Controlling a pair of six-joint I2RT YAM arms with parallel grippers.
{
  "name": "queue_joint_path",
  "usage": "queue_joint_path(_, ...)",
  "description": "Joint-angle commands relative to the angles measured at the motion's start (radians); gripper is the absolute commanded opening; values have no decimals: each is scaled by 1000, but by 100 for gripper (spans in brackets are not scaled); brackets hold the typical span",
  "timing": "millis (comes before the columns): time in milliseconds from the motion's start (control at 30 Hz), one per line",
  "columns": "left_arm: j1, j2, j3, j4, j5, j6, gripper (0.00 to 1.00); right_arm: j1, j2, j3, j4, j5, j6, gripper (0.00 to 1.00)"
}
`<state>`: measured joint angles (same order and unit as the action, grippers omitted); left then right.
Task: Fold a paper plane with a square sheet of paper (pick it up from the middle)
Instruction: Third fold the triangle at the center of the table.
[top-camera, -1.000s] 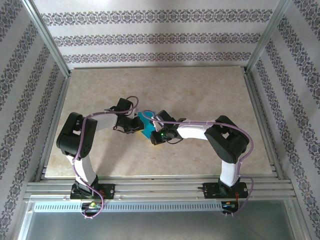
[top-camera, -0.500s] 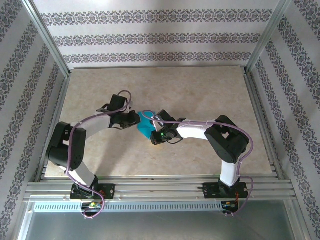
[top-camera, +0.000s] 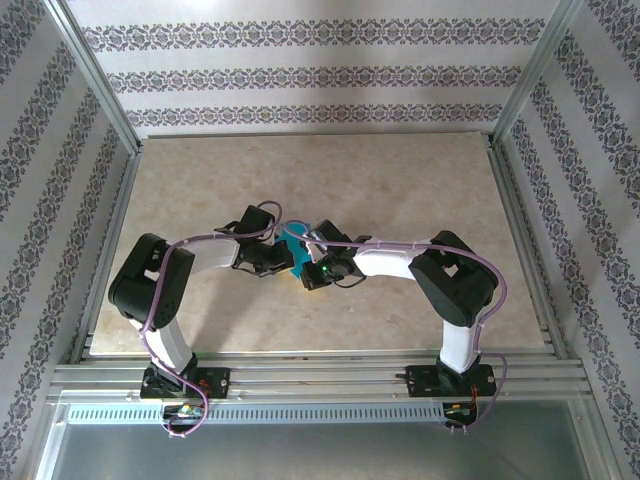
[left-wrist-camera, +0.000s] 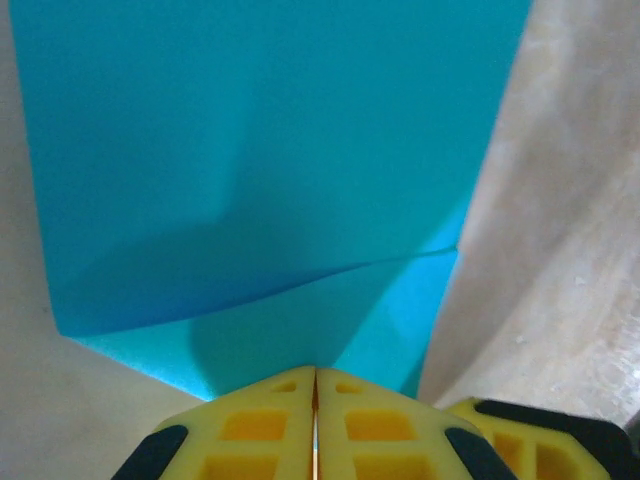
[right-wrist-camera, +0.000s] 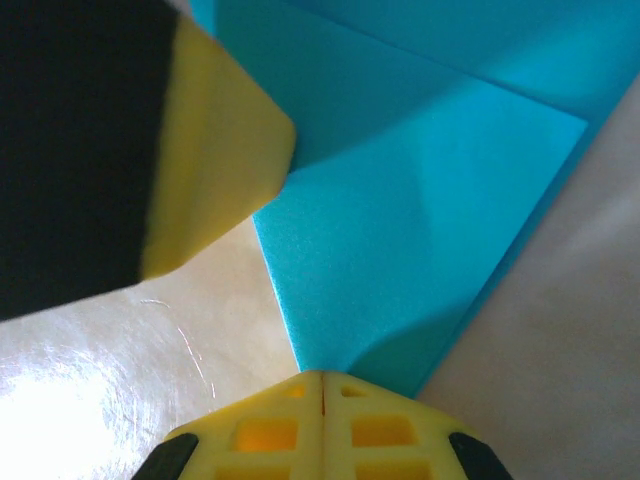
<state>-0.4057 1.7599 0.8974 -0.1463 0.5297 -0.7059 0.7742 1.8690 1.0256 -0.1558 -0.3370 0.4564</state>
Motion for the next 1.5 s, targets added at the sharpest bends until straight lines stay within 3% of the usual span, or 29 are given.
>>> queue_joint_path(0, -4, 13, 61, -71, -74, 59, 9, -12, 50, -38, -149, 66, -21, 5)
queue_joint_path(167, 10, 40, 109, -185, -187, 148, 9, -20, 43, -51, -150, 66, -29, 5)
queue_joint_path(400, 10, 67, 60, -122, -103, 131, 8, -44, 9, -52, -135, 55, -61, 5)
queue_joint_path(800, 11, 69, 25, -81, -107, 81, 8, -41, -104, -30, 6, -47, -28, 6)
queue_joint_path(1233, 10, 75, 11, -91, -139, 59, 7, -10, 74, 111, -9, 6, 55, 2)
queue_joint_path(1467, 10, 80, 10, -102, -143, 58, 6, -45, 0, -31, 76, -67, 47, 3)
